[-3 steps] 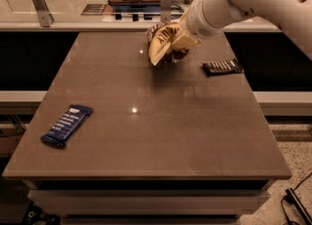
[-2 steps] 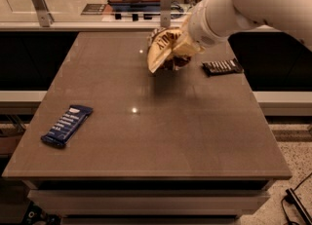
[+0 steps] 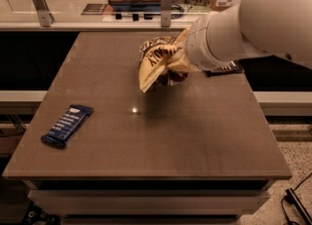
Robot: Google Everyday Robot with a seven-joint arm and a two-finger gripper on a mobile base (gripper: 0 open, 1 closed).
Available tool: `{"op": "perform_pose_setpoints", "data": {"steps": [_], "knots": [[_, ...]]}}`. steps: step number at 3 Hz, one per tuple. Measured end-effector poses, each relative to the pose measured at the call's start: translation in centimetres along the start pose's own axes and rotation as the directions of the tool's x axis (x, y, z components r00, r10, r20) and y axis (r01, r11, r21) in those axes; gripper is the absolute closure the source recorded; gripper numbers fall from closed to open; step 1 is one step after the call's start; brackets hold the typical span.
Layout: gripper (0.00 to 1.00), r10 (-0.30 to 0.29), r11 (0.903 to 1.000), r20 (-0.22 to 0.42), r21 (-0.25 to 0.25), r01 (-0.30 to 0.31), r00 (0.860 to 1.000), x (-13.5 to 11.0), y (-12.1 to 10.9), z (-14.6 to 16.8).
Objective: Move brown chip bag near rxbar blueberry
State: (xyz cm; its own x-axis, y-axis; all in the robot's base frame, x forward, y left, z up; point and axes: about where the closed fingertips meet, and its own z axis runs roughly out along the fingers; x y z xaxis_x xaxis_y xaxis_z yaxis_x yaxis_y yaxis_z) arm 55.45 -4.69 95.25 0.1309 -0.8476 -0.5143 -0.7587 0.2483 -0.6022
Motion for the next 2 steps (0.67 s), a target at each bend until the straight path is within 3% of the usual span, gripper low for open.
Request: {"op": "perform_pose_setpoints", "data": {"steps": [2], "knots": [[1.0,-0.097,0.9943,0.11,-0.034,0.101,0.989,-3.0,5.6,-1.9]]}}
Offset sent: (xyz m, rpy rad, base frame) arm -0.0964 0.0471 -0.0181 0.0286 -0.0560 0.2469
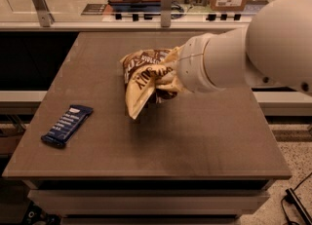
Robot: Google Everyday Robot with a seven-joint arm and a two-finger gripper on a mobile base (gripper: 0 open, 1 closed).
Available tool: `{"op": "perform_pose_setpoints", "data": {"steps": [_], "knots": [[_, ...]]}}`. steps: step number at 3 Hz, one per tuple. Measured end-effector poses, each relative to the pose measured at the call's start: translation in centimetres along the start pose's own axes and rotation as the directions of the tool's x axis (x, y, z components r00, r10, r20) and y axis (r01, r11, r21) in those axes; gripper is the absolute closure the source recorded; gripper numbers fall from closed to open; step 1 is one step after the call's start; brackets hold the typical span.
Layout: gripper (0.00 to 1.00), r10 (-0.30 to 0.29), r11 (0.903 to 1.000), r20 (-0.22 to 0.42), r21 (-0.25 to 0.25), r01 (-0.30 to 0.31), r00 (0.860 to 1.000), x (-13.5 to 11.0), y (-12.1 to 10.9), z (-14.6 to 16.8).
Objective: Move brown chip bag near rxbar blueberry
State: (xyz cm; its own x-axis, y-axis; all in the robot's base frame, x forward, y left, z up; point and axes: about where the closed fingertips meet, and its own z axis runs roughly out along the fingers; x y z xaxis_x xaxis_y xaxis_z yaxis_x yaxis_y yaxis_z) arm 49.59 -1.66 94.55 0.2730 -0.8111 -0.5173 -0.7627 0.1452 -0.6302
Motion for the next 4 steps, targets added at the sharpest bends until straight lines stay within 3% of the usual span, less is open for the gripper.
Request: {"op": "perform_pose_setpoints", "data": {"steps": [2,4], "knots": [[1.0,-0.119,0.9919,0.051,-0.039,0.121,0.992,-4.7,5.9,0.2],[0.6,-0.135,0.9902,0.047,-0.03,0.137,0.99,-5.5,5.7,-0.2]]}}
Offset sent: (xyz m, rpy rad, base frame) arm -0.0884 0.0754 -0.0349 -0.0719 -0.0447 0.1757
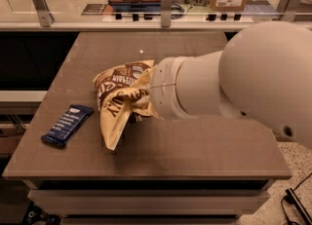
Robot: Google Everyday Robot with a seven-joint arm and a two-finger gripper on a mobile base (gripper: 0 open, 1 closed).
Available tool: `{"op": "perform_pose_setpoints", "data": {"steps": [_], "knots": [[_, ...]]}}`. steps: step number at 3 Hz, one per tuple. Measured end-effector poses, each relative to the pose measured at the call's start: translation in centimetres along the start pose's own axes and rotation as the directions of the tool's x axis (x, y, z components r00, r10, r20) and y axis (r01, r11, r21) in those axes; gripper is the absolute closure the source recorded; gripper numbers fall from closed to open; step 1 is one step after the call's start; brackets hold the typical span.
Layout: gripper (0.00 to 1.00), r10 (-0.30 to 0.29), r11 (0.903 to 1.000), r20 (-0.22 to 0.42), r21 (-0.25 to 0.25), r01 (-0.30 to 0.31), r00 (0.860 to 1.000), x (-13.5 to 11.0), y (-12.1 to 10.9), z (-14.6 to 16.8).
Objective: Move brown chip bag near rxbar blueberry
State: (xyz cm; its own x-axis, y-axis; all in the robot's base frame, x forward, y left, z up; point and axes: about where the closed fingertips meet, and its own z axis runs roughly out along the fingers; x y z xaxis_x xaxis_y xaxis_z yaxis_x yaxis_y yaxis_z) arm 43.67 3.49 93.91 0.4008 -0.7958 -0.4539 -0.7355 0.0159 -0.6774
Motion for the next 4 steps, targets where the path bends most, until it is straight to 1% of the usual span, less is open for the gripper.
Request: {"op": "perform_pose_setpoints", "data": {"steps": [2,3,4], "knots": [[0.13,-0.019,0.9997,-0.005,0.011,0.019,1.0,-1.0,-0.4,-0.4],[0.0,-0.029,0.9994,-0.007,0.017,0.029,1.0,-1.5,-0.6,-0.7],[0.0,-0.029,0.9994,-0.007,0.017,0.029,1.0,-1.5,-0.6,-0.7]]}}
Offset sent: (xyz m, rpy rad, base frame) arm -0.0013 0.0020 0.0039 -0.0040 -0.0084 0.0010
